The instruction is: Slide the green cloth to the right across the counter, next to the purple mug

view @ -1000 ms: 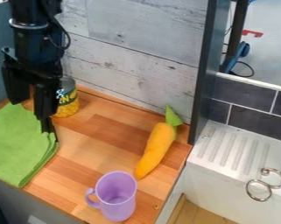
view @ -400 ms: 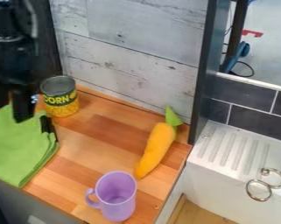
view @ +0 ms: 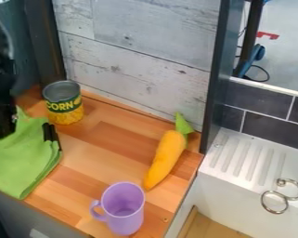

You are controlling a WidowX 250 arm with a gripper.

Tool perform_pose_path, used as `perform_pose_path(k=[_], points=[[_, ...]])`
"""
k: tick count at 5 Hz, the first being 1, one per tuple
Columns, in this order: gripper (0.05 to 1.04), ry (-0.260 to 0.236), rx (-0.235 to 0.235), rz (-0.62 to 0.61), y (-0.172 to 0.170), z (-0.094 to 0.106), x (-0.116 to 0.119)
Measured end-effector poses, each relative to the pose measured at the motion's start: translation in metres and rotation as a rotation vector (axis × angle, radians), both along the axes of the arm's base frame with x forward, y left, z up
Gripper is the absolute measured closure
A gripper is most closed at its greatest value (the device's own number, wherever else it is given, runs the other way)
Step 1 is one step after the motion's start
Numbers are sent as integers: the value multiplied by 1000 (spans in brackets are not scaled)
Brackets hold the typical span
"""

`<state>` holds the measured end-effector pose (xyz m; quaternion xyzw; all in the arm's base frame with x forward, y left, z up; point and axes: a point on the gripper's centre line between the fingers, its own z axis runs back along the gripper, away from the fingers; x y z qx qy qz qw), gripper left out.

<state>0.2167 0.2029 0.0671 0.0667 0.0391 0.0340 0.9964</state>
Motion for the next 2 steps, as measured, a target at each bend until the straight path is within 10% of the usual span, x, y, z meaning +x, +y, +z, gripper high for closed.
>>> perform_pose_path(k=[2], points=[[85, -75, 11, 92, 11, -46, 7]])
